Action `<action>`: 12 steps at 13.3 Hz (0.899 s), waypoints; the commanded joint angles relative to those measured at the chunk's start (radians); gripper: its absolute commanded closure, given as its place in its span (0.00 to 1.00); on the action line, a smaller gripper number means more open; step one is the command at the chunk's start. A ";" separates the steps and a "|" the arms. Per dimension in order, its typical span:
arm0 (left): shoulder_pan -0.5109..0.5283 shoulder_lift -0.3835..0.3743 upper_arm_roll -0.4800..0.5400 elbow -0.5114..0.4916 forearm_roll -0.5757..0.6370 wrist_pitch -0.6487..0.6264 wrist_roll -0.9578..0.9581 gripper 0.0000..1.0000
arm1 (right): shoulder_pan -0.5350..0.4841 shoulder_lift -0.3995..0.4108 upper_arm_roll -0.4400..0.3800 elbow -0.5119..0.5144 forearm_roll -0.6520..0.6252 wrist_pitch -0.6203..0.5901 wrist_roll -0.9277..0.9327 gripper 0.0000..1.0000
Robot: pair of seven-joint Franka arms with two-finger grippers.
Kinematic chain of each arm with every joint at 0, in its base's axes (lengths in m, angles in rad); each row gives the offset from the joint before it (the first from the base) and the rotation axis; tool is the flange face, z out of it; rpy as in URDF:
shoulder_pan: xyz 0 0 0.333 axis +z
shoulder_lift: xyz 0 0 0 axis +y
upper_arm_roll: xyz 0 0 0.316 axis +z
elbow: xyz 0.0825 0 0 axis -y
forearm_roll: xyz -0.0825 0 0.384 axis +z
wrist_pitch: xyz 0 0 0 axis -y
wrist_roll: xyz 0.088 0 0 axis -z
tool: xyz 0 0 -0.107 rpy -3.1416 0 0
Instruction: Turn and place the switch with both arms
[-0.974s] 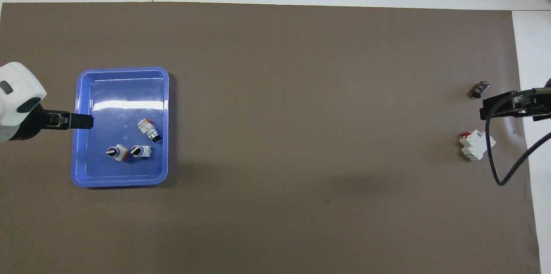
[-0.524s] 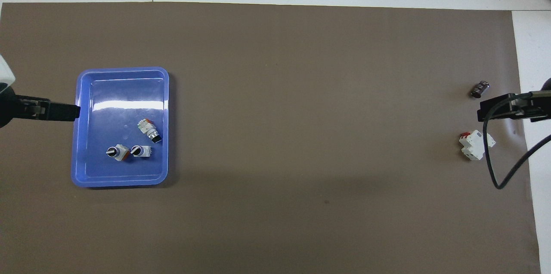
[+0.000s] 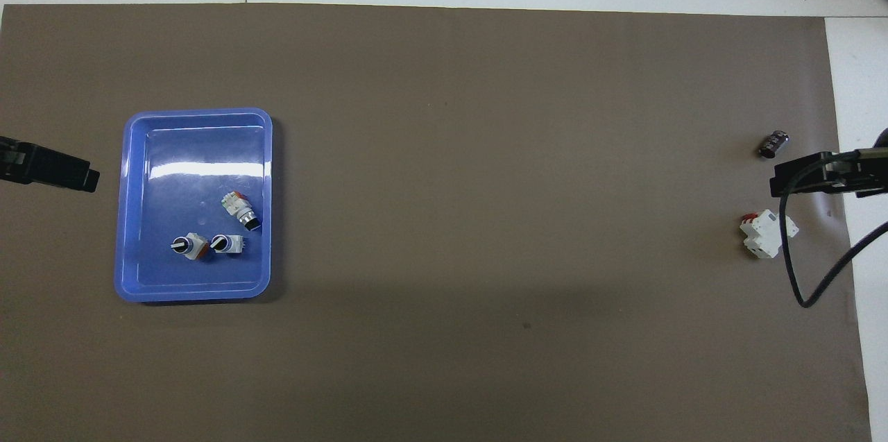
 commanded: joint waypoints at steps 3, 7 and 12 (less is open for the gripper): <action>-0.021 -0.074 0.030 -0.091 0.023 -0.015 0.011 0.00 | -0.006 -0.025 0.003 -0.029 0.013 0.013 -0.010 0.00; -0.010 -0.069 0.030 -0.088 0.026 0.007 0.010 0.00 | -0.006 -0.025 0.003 -0.029 0.013 0.013 -0.010 0.00; 0.022 -0.065 0.013 -0.081 0.029 -0.005 0.008 0.00 | -0.006 -0.025 0.003 -0.029 0.013 0.012 -0.010 0.00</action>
